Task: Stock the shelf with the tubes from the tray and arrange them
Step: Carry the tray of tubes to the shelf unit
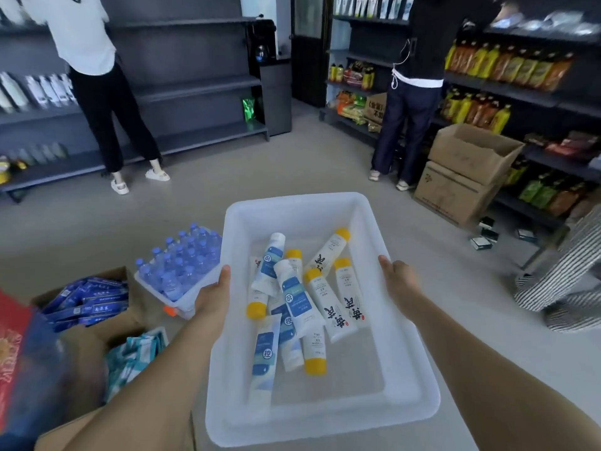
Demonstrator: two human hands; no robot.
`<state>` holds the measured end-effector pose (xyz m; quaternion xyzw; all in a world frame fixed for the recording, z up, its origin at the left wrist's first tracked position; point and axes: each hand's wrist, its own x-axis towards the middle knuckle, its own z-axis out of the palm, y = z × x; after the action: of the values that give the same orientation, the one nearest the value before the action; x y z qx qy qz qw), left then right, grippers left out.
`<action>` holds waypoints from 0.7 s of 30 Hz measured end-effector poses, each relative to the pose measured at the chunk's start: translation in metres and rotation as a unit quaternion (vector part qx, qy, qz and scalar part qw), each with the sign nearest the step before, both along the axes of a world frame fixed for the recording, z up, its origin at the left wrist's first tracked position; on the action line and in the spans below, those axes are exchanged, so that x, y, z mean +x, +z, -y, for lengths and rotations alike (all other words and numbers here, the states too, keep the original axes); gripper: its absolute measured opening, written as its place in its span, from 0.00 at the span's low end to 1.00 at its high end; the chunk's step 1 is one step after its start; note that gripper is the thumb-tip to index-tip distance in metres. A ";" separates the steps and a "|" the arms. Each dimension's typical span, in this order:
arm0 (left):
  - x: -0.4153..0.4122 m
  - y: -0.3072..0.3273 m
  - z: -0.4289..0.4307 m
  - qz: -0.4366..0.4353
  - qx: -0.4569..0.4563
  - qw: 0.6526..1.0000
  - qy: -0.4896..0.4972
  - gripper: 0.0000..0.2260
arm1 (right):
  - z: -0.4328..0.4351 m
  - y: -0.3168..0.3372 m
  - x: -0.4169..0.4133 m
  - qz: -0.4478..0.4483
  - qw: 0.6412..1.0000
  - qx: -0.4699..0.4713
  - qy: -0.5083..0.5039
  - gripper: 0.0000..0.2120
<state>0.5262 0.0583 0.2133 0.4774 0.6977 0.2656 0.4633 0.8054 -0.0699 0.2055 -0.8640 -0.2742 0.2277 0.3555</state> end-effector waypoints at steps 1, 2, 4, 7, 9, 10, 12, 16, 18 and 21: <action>0.010 -0.002 -0.005 0.011 0.009 1.000 -0.004 0.28 | -0.002 -0.001 0.011 0.001 1.000 -0.001 -0.004 0.21; 0.022 -0.002 -0.010 0.025 0.020 0.999 -0.012 0.27 | -0.006 -0.001 0.022 0.001 1.000 -0.003 -0.009 0.21; 0.043 -0.004 -0.025 0.041 0.036 0.998 -0.033 0.27 | -0.015 -0.001 0.042 -0.002 1.000 -0.004 -0.019 0.21; 0.076 -0.006 -0.054 0.019 0.034 0.998 -0.054 0.32 | -0.037 -0.005 0.074 -0.010 0.999 -0.008 -0.031 0.21; 0.100 -0.009 -0.081 0.018 0.014 0.998 -0.059 0.30 | -0.058 -0.009 0.097 -0.012 0.999 -0.008 -0.037 0.21; 0.114 -0.010 -0.095 0.019 0.008 0.998 -0.061 0.29 | -0.070 -0.011 0.109 -0.013 0.999 -0.007 -0.042 0.21; 0.139 -0.016 -0.130 0.017 0.004 0.997 -0.071 0.29 | -0.100 -0.014 0.132 -0.015 0.999 -0.012 -0.049 0.21; 0.186 -0.007 -0.199 -0.007 -0.018 0.997 -0.070 0.29 | -0.168 -0.012 0.176 -0.012 0.998 -0.018 -0.055 0.22; 0.206 -0.003 -0.238 -0.011 -0.034 0.997 -0.071 0.31 | -0.203 -0.009 0.196 -0.014 0.998 -0.020 -0.054 0.21; 0.235 0.005 -0.294 -0.015 -0.039 0.996 -0.083 0.31 | -0.252 0.000 0.223 -0.023 0.998 -0.012 -0.056 0.21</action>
<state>0.7612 0.3528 0.2180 0.5191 0.6722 0.1916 0.4919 1.0286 0.1820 0.2051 -0.8769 -0.2142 0.2303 0.3634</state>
